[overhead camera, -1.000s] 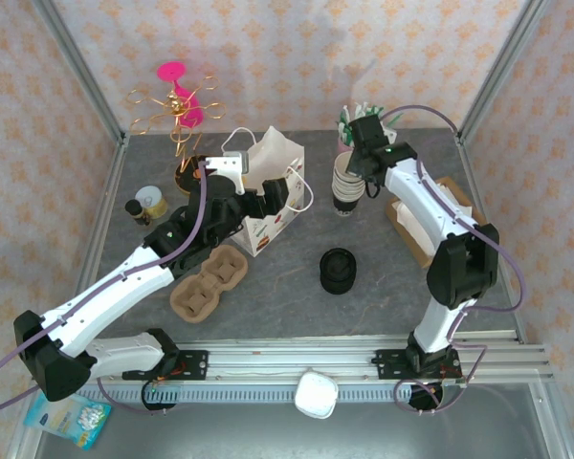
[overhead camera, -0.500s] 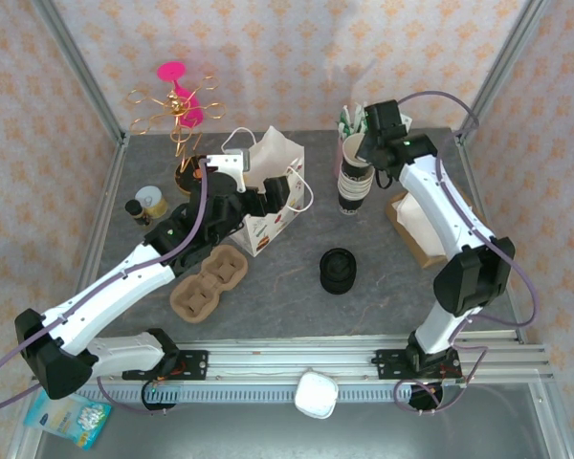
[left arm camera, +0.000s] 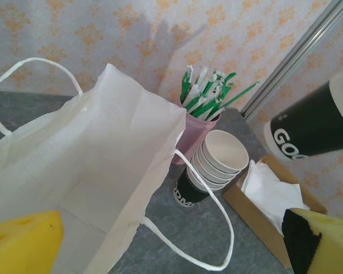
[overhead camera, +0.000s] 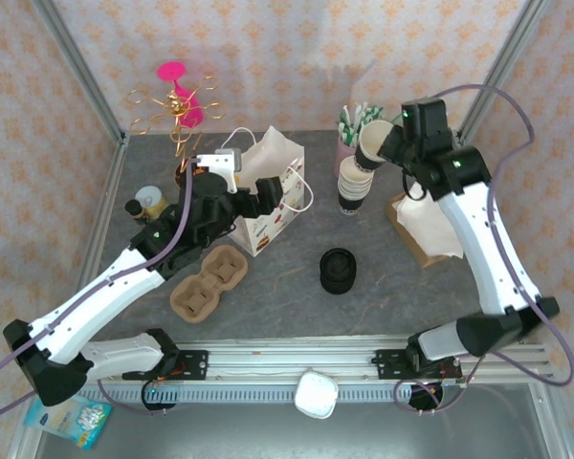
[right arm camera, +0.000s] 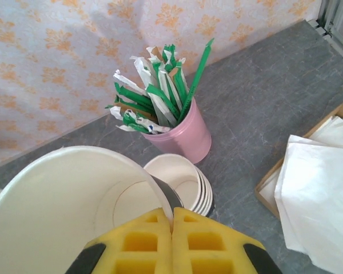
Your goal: Pack the takeout coffee
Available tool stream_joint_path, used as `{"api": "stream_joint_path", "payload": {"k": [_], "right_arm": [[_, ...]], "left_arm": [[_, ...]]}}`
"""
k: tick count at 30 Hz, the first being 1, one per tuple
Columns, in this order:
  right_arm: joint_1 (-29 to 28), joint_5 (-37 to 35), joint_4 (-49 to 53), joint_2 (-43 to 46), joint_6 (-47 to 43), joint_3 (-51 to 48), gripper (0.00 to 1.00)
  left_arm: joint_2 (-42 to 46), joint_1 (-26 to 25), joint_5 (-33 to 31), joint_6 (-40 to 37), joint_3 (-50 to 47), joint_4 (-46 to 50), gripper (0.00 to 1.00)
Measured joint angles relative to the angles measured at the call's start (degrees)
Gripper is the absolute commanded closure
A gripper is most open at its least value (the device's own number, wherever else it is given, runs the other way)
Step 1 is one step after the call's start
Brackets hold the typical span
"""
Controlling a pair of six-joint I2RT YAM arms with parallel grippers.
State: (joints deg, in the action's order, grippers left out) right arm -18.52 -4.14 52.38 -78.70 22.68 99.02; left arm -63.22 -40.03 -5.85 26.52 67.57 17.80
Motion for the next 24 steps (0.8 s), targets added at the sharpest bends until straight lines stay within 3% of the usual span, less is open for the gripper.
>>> {"api": "stream_joint_path", "payload": {"k": [6, 11, 17, 24], "right_arm": [[0.0, 0.09, 0.81, 10.95, 0.22, -14.4, 0.97], [0.0, 1.75, -0.96, 14.21, 1.18, -27.85, 0.97], [0.04, 3.43, -7.1, 12.74, 2.29, -40.22, 0.96], [2.49, 3.98, -14.8, 6.64, 2.67, -44.76, 0.96]], "left_arm": [[2.27, 0.0, 2.47, 1.07, 0.0, 3.34, 0.01], [2.58, -0.35, 4.2, 2.14, -0.13, 5.09, 0.01], [2.6, -3.61, 4.33, 2.54, -0.24, 5.9, 0.01], [2.34, -5.75, 3.87, 2.56, -0.68, 5.97, 0.01]]}}
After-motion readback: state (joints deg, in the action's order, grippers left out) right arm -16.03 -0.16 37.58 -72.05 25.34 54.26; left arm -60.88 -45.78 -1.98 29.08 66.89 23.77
